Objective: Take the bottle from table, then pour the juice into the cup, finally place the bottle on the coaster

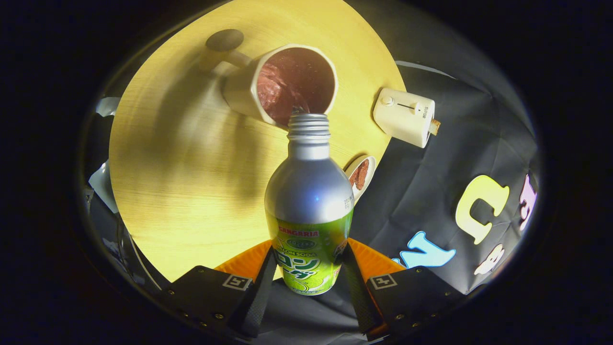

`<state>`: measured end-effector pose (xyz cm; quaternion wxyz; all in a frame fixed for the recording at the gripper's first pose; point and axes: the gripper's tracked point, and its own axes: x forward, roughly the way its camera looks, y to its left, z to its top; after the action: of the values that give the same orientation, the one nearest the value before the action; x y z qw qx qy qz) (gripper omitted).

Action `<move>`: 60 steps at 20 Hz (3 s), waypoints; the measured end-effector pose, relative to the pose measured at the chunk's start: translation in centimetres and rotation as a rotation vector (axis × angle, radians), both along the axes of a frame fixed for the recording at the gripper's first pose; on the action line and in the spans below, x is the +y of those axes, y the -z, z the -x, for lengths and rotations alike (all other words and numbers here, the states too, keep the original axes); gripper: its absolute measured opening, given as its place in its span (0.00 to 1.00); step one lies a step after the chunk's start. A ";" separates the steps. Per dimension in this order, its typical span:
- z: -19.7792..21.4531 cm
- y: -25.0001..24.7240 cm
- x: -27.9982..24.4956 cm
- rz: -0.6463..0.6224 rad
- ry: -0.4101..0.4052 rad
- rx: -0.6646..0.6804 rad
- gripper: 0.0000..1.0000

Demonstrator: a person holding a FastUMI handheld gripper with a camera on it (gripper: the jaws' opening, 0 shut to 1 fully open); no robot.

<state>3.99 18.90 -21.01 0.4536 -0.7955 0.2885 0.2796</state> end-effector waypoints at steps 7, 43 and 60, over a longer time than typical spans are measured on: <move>0.0 -0.6 0.0 0.053 -0.016 0.012 0.74; -0.2 -2.6 1.1 0.219 -0.109 -0.011 0.74; 1.0 0.8 0.5 -0.120 0.000 0.039 0.74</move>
<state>2.96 19.44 -21.76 0.4945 -0.7614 0.2799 0.3121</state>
